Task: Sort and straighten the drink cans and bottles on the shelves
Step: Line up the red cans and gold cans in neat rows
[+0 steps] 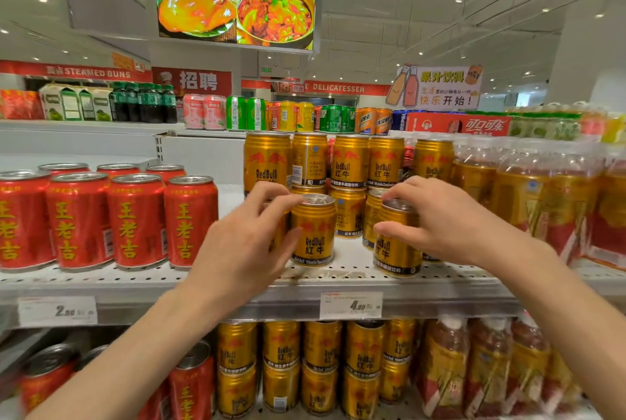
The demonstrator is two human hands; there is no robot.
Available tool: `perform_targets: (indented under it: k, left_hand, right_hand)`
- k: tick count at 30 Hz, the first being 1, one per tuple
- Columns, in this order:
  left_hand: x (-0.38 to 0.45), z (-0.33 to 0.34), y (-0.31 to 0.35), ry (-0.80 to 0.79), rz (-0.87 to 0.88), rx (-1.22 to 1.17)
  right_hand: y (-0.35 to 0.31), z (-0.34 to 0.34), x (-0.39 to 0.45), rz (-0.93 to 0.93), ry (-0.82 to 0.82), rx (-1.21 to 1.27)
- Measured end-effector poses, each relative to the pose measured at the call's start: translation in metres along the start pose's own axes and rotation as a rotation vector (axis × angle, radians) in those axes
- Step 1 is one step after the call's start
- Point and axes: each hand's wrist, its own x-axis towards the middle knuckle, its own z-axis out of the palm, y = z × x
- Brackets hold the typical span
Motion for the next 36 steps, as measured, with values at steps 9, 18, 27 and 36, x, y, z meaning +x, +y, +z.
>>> perform_targets:
  k: [9, 18, 27, 36]
  left_hand:
    - [0.025, 0.013, 0.009, -0.228, -0.056, -0.015]
    - [0.024, 0.011, 0.009, -0.233, -0.060, -0.035]
    - [0.031, 0.012, 0.015, -0.179, -0.013, 0.048]
    - [0.062, 0.041, 0.044, -0.205, 0.143, 0.118]
  right_hand:
    - [0.001, 0.001, 0.012, -0.141, -0.011, 0.355]
    - [0.000, 0.006, 0.022, -0.136, 0.008, 0.196]
    - [0.015, 0.000, 0.016, -0.071, 0.021, 0.325]
    - [0.049, 0.013, 0.000, 0.073, -0.043, 0.052]
